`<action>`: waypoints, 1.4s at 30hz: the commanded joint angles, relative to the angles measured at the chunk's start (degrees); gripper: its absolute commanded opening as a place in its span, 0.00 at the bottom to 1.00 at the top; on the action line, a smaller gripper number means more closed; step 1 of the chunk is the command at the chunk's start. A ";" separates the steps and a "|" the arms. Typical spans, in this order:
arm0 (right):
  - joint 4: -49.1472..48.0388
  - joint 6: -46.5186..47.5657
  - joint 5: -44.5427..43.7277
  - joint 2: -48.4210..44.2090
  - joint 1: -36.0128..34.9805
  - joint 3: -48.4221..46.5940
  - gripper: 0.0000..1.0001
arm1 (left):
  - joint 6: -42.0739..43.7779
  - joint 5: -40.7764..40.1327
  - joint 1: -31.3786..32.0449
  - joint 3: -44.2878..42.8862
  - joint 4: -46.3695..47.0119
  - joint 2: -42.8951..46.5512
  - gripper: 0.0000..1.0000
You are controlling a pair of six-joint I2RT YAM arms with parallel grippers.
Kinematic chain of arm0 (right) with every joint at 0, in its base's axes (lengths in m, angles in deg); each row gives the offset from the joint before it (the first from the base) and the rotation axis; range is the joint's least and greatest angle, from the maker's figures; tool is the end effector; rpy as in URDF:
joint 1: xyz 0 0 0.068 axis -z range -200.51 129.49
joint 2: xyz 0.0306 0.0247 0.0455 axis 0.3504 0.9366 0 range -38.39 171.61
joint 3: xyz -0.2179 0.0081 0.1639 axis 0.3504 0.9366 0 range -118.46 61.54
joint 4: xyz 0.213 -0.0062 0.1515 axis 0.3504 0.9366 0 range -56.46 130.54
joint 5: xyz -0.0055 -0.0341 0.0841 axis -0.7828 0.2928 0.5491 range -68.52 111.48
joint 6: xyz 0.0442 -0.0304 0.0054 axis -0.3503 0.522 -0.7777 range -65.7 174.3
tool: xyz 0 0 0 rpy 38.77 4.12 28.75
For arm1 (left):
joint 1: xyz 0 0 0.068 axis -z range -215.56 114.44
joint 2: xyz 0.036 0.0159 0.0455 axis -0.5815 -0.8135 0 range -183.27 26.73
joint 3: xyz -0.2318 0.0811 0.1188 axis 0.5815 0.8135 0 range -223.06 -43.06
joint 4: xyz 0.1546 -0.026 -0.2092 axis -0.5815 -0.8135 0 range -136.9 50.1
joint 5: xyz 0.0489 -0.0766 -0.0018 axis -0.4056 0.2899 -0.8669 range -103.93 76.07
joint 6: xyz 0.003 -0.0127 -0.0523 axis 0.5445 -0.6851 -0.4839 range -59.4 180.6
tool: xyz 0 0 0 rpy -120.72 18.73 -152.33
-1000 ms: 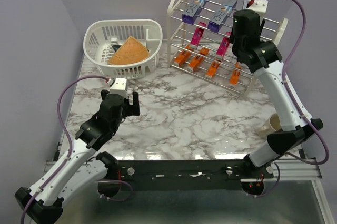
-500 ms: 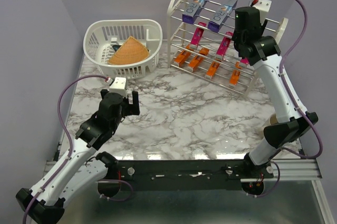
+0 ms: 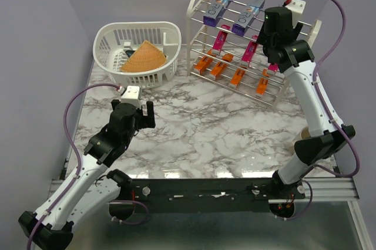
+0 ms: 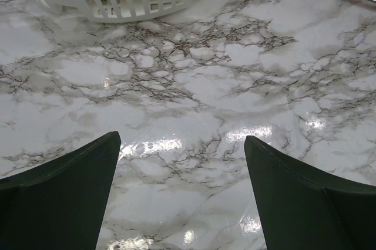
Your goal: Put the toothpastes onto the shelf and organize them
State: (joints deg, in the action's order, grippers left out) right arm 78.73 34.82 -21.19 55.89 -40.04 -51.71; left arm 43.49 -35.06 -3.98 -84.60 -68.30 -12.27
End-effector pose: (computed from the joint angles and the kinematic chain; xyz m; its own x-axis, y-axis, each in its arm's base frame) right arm 0.3301 0.0916 0.4688 -0.2833 0.1598 -0.9456 0.4475 0.8941 0.0170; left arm 0.1375 -0.0695 0.3037 -0.4177 -0.0652 -0.9062 0.0935 0.9890 -0.1143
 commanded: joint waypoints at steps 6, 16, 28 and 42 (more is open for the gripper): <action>-7.56 1.90 8.48 -8.05 0.37 3.64 0.87 | -0.30 0.12 -1.07 0.41 0.72 1.56 0.99; -25.66 9.37 16.57 -33.35 0.37 27.36 1.00 | -1.00 -6.73 -2.66 0.93 1.33 7.53 0.99; -25.43 8.95 14.20 -67.72 0.37 56.19 1.00 | -2.14 -20.35 -3.53 2.69 3.09 22.82 0.99; -16.18 9.99 15.60 -96.73 0.37 72.02 1.00 | -1.00 -25.81 -5.12 5.94 6.78 43.12 0.99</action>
State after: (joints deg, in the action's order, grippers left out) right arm 58.93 43.32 -6.66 -35.25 -39.89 17.73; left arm 42.07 -57.53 -7.96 -80.10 -64.04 25.72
